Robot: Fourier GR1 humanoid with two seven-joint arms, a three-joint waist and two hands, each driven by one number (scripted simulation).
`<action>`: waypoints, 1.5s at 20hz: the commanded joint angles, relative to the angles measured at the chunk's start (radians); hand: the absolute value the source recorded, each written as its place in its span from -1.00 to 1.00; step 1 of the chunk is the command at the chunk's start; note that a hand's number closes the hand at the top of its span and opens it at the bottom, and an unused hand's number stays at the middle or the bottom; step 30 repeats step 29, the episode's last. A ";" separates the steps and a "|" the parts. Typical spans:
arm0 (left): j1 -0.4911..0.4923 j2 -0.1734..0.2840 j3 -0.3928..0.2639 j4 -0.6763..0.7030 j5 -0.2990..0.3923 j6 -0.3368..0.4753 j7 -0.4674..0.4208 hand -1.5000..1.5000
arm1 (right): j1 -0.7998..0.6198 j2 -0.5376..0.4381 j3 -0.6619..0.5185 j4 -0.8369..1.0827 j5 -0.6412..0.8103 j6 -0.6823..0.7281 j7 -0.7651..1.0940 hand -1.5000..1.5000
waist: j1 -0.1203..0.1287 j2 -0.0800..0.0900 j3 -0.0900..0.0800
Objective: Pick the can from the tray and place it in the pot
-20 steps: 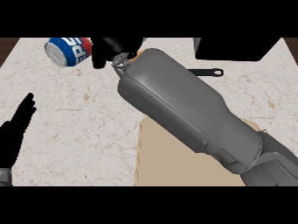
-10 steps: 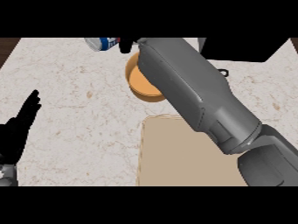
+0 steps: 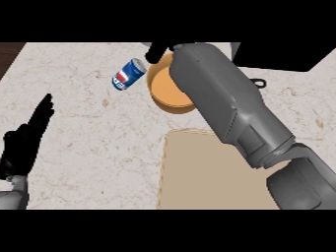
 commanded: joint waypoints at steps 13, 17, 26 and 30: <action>-0.019 -0.003 -0.008 -0.016 0.003 -0.019 0.028 0.00 | 0.025 0.000 -0.284 -0.093 -0.317 -0.198 -0.343 -1.00 | 0.016 -0.009 0.003; 0.010 0.016 0.026 -0.019 0.013 -0.022 0.039 0.00 | 0.009 0.000 -0.340 -0.059 -0.379 -0.093 -0.402 -1.00 | -0.028 -0.020 0.002; 0.041 -0.010 0.045 -0.008 -0.003 0.006 0.031 0.00 | 0.139 -0.015 -0.399 -0.082 -0.469 0.066 -0.544 -1.00 | -0.081 -0.033 0.002; 0.091 -0.013 0.057 -0.041 -0.009 0.013 0.020 0.00 | 0.198 -0.068 -0.392 -0.171 -0.478 0.130 -0.515 -1.00 | -0.095 -0.041 0.002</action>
